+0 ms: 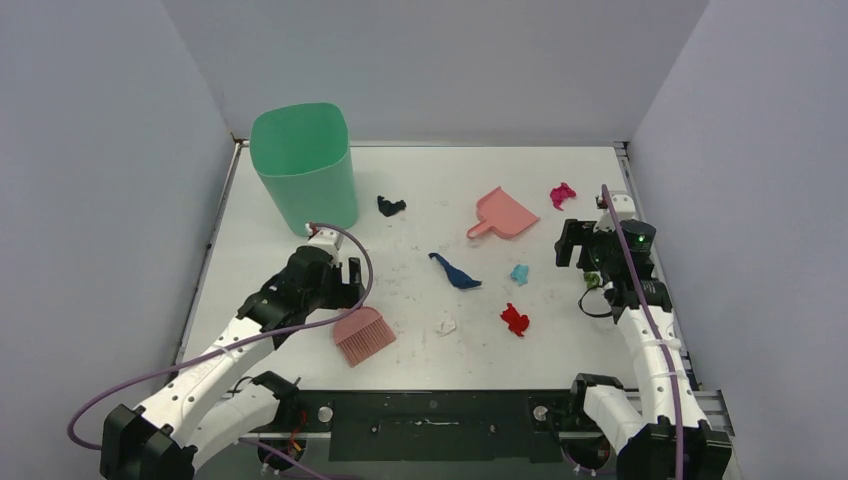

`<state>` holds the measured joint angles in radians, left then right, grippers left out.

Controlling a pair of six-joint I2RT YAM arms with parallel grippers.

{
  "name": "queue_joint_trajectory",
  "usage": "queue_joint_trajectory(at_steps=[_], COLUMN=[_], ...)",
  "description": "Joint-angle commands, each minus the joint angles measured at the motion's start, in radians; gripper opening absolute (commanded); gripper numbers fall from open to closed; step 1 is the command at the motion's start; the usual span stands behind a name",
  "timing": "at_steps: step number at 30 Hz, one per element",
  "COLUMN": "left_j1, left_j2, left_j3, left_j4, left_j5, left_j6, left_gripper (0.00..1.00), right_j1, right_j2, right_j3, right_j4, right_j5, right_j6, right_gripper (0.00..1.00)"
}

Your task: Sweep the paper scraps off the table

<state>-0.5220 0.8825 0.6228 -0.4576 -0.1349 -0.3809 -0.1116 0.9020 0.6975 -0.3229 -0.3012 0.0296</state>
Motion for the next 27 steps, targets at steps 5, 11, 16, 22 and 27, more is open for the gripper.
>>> queue_joint_trajectory(at_steps=[5, 11, 16, 22, 27], left_j1=[-0.019, -0.165, -0.246, -0.328, -0.391], left_j2=[0.086, 0.032, 0.058, 0.002, 0.023], left_j3=[0.113, 0.061, 0.071, -0.023, -0.045], left_j4=[-0.128, -0.188, -0.328, -0.347, -0.4], left_j5=[-0.039, -0.082, -0.164, -0.241, -0.312], left_j6=[-0.166, -0.381, -0.477, -0.633, -0.723], left_gripper=[0.68, 0.62, 0.6, 0.54, 0.53], right_j1=[-0.004, -0.005, -0.006, -0.006, -0.006], right_j2=[-0.014, -0.048, -0.036, -0.039, -0.042], right_j3=[0.022, 0.007, 0.01, 0.012, 0.009], right_j4=[0.003, 0.013, 0.0, -0.011, -0.017], right_j5=[-0.136, -0.133, -0.162, -0.192, -0.204], right_j6=[-0.157, -0.158, -0.172, -0.188, -0.199], right_gripper=[0.9, 0.9, 0.9, 0.9, 0.9])
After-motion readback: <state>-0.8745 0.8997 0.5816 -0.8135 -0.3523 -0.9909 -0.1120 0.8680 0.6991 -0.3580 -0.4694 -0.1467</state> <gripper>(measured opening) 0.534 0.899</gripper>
